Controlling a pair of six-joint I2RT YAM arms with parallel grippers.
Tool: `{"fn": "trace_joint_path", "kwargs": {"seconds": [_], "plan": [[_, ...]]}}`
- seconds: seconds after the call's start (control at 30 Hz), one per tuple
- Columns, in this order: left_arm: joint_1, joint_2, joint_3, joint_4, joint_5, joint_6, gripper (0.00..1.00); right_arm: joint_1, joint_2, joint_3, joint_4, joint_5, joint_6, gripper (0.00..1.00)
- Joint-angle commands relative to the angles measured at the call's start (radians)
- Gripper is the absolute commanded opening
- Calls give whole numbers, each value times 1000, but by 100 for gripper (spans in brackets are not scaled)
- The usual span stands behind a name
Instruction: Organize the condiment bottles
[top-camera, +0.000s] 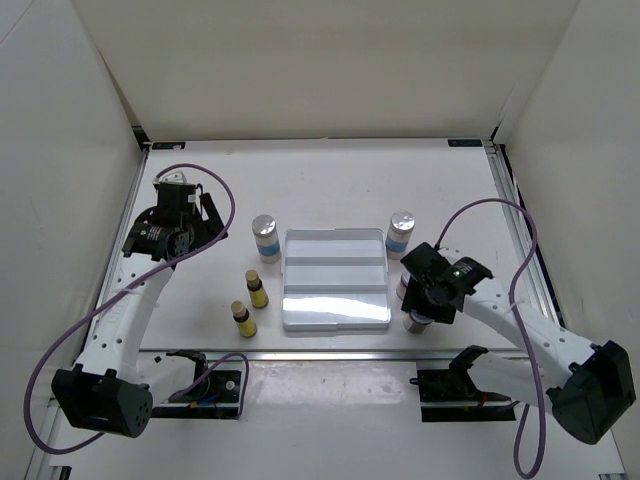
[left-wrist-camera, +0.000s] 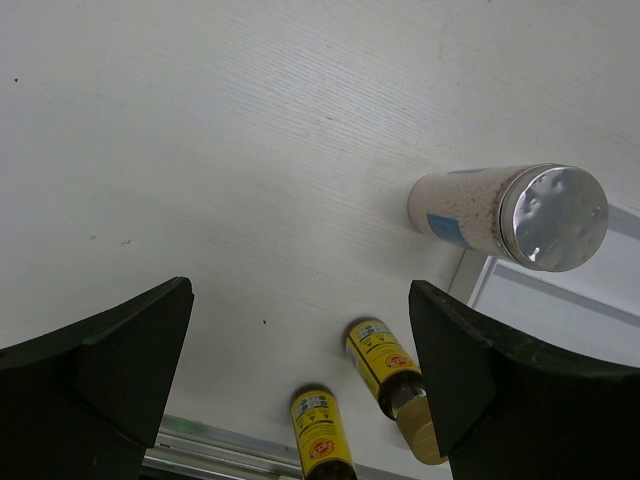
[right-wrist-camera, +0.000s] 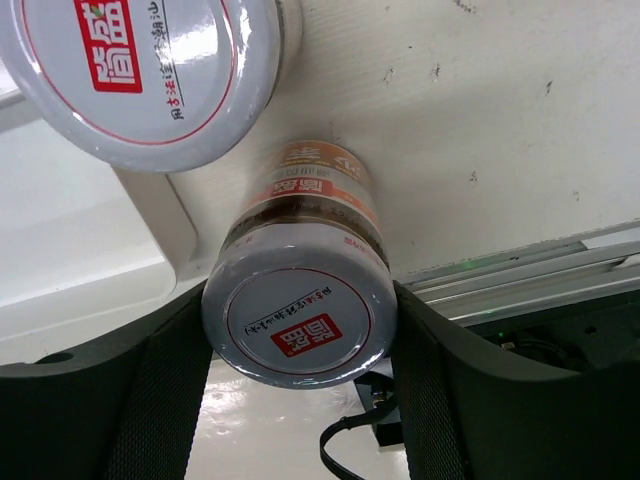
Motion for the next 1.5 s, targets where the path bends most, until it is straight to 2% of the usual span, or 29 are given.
{"fn": "trace_joint_path", "kwargs": {"seconds": [0.0,0.1,0.2,0.37,0.57,0.77,0.87,0.93,1.03,1.07,1.17,1.2,1.27,1.3,1.33,1.4,1.47], "plan": [[4,-12,31,10,-20,-5,100,23,-62,51,-30,74,16,32],[4,-12,31,10,-20,-5,100,76,-113,107,-62,103,7,18],[4,-12,31,10,-20,-5,100,153,-122,194,-84,147,-2,13],[4,-12,31,10,-20,-5,100,277,-23,305,-49,172,-22,13],[4,-12,31,10,-29,-5,100,382,238,418,42,215,-54,12],[4,-12,31,10,-29,-5,100,382,423,463,74,204,-54,12],[4,-12,31,10,-29,-5,100,382,459,437,134,158,-54,12],[4,-2,31,10,-29,-5,100,382,471,403,184,137,-64,20],[4,7,31,10,-20,4,100,382,483,391,194,117,-64,24],[4,7,31,10,-20,4,100,382,484,391,194,117,-64,32],[4,16,40,10,-20,4,100,382,493,391,182,117,-64,42],[4,16,40,10,-20,4,100,382,493,391,170,126,-64,52],[4,16,40,10,-20,4,100,382,481,401,127,146,-50,65],[4,16,40,10,-20,4,100,382,480,414,110,161,-50,80],[4,16,40,10,-20,4,100,382,458,437,84,172,-50,88],[4,16,40,10,-20,4,100,382,439,464,-9,207,-7,100],[4,16,40,10,-20,4,100,382,405,510,-71,256,8,100]]}}
